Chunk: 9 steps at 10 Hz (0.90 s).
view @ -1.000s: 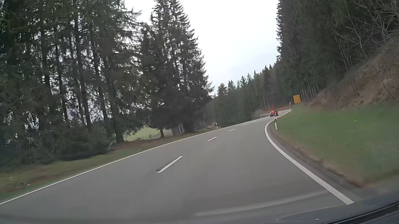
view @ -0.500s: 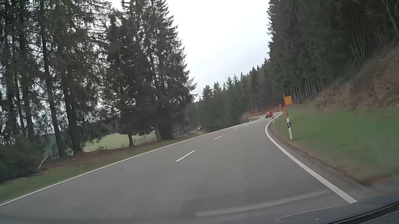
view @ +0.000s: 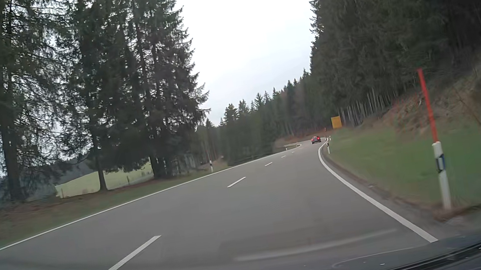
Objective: Follow the waypoints while adhering to traffic rules and regulations
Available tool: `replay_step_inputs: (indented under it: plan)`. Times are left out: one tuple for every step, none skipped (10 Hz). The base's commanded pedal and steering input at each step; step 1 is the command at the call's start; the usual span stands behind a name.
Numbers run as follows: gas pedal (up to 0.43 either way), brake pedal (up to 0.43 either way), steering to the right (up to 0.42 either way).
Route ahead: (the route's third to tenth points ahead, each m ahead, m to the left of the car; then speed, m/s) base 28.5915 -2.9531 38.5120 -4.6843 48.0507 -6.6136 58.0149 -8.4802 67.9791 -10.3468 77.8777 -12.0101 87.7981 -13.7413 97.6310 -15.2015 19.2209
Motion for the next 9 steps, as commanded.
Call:
replay_step_inputs:
  plan:
    - [0.0, 0.0, 0.025]
    - [0.0, 0.0, 0.025]
    - [0.0, 0.0, 0.025]
    - [0.0, 0.0, 0.025]
    - [0.0, 0.0, 0.025]
    - [0.0, 0.0, 0.025]
    - [0.0, 0.0, 0.025]
    - [0.0, 0.0, 0.025]
    - [0.0, 0.0, 0.024]
